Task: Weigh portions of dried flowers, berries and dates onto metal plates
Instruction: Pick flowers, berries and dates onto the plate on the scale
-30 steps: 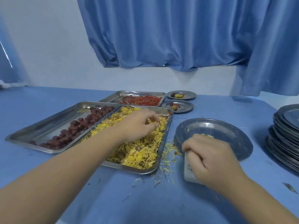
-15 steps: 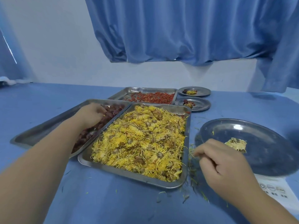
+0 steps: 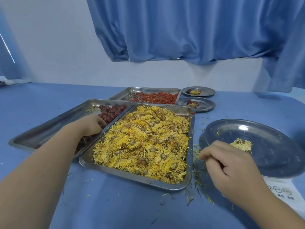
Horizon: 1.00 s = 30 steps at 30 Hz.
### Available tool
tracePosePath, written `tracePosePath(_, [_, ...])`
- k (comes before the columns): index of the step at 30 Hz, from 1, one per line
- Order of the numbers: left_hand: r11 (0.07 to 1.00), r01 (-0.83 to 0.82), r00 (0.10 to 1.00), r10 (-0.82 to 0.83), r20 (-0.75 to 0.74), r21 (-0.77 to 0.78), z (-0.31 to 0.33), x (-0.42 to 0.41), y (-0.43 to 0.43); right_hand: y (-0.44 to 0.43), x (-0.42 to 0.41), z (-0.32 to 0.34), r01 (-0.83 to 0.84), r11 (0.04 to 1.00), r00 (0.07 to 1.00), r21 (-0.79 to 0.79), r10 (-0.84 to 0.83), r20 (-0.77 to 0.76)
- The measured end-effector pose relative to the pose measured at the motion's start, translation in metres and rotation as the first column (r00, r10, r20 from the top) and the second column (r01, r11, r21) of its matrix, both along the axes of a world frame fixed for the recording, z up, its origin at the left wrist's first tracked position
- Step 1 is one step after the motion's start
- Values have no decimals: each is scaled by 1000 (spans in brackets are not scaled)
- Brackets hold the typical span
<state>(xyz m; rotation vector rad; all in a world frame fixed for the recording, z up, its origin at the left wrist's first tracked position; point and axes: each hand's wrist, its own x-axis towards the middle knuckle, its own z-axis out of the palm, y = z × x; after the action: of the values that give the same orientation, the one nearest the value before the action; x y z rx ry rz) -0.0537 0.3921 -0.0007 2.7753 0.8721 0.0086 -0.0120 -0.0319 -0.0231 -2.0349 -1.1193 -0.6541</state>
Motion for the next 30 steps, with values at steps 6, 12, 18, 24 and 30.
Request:
tracePosePath(6, [987,-46,967,82,240,-151,0,-8,-2,-1,2,0,12,999,1000,49,-11,-9])
tracePosePath(12, [987,47,876,33,482,-153,23,-18,-19,-3,6,0,18,994,998,108,-13,-54])
tracePosePath(18, [953,264,827,-146,543,-147,54,-9,-92,-11,8,14,90,916,957,390,29,-288])
tracePosePath(24, [840,528,782,-421,460,-129,73,11,-191,-26,24,21,291,726,812,623,156,-562])
tracePosePath(30, [736,673,709,-619,337,-65,60,49,-268,-46,34,36,478,477,727,737,257,-637])
